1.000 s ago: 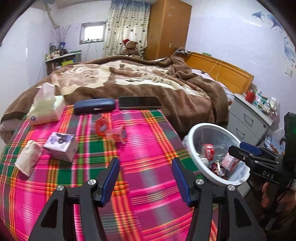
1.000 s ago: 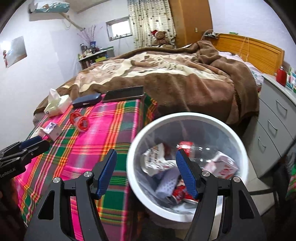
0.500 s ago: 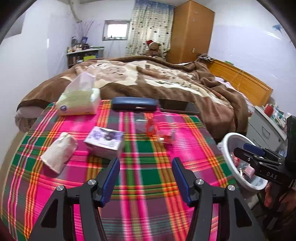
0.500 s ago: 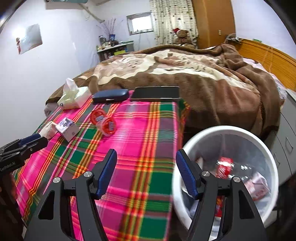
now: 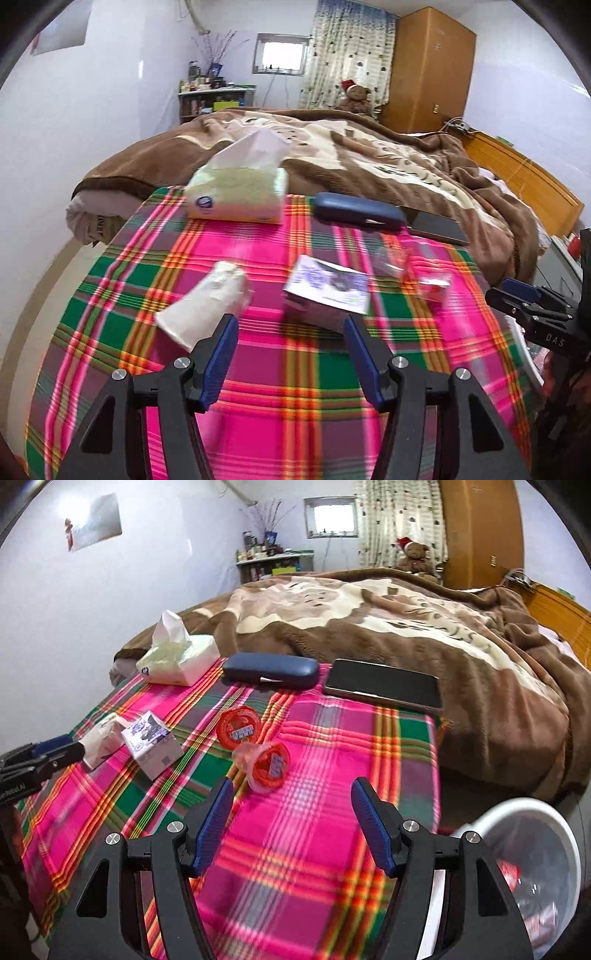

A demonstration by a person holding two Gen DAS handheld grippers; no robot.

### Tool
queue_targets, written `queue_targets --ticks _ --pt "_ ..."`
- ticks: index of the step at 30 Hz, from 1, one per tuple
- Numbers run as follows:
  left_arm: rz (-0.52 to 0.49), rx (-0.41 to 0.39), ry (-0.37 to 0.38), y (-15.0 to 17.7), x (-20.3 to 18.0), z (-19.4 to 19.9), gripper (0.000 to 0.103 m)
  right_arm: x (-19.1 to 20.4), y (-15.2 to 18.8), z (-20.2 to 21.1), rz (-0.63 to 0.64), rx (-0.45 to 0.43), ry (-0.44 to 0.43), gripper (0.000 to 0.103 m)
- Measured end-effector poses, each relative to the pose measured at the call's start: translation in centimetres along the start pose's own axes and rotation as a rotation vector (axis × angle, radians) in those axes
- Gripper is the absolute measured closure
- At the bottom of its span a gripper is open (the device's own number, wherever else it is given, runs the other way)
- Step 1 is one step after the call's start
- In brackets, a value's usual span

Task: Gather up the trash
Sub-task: 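Move both tools back to the cloth toward the tissue wrapper and jelly cups, then grasp the white tissue wrapper with the left tool while the right tool grasps the orange jelly cup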

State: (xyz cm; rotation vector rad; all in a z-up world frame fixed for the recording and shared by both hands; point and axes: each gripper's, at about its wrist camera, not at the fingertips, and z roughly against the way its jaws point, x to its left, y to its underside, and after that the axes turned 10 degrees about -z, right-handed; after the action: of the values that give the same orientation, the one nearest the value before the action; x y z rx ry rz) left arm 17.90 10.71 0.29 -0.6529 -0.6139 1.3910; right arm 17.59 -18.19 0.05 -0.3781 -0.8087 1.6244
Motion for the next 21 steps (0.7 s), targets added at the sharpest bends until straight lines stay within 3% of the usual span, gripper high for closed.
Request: queue_targets --ticks 4,10,21 --pt "0.018 0.008 -0.027 0.0 2.5 -0.8 0.038 0.6 -0.7 -1.4 0.034 0.008 -0.015 0.035" --pt "0.018 0.02 -0.056 -0.1 4.9 -1.8 0.038 0.5 -1.5 -3.2 0.018 0.04 -0.049 0.035" --pt "0.007 0.09 -0.023 -0.2 7.1 -5.2 0.037 1.9 -1.9 -5.7 0.105 0.111 -0.04 0.035"
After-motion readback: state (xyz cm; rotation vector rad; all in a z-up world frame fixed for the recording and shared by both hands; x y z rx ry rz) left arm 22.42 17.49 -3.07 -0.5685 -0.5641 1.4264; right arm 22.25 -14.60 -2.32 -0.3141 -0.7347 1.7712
